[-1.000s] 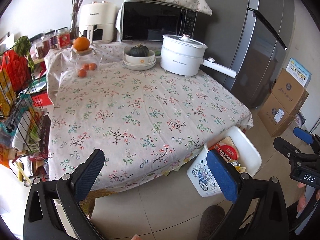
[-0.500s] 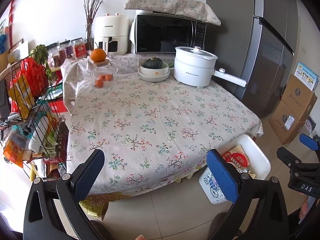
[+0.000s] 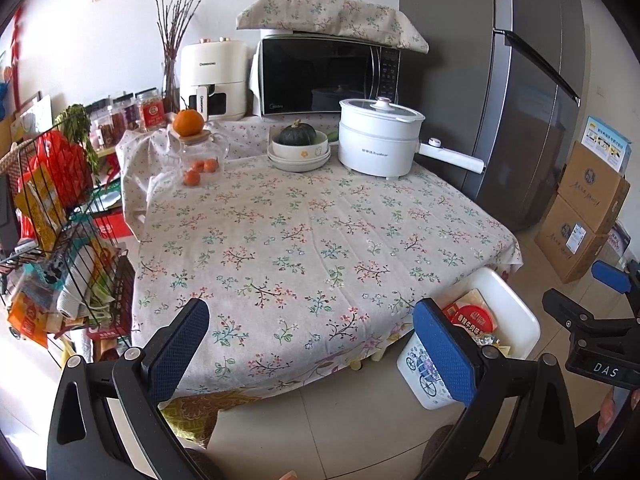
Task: Collect trash
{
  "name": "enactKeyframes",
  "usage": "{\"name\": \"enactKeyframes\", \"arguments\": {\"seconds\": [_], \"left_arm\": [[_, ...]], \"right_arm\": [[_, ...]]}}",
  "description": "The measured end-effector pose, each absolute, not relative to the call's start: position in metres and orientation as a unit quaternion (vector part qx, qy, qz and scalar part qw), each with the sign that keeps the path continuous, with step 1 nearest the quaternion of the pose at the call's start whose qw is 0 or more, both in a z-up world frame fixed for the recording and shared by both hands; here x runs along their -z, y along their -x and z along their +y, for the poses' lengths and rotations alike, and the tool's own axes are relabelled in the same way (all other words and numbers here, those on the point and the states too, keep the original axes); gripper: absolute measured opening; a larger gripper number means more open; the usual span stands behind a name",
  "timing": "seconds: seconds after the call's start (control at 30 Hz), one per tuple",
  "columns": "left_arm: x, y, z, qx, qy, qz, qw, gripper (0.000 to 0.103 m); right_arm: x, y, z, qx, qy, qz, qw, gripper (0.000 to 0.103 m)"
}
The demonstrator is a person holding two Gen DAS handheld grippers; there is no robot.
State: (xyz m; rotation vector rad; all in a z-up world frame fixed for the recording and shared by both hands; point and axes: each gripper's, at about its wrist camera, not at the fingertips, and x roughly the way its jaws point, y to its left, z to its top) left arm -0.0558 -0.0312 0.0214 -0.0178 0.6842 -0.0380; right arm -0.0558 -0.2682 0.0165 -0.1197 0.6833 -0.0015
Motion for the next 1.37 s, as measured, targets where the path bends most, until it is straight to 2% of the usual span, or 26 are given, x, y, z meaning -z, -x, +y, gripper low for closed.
{"name": "enactKeyframes", "arguments": {"seconds": [1.37], "left_arm": [[-0.011, 0.051, -0.024, 0.016, 0.010, 0.359, 0.933, 0.103]], "right_arm": [[-0.016, 0.056, -0.274, 0.003, 0.042, 0.335, 0.941, 0.102]]}}
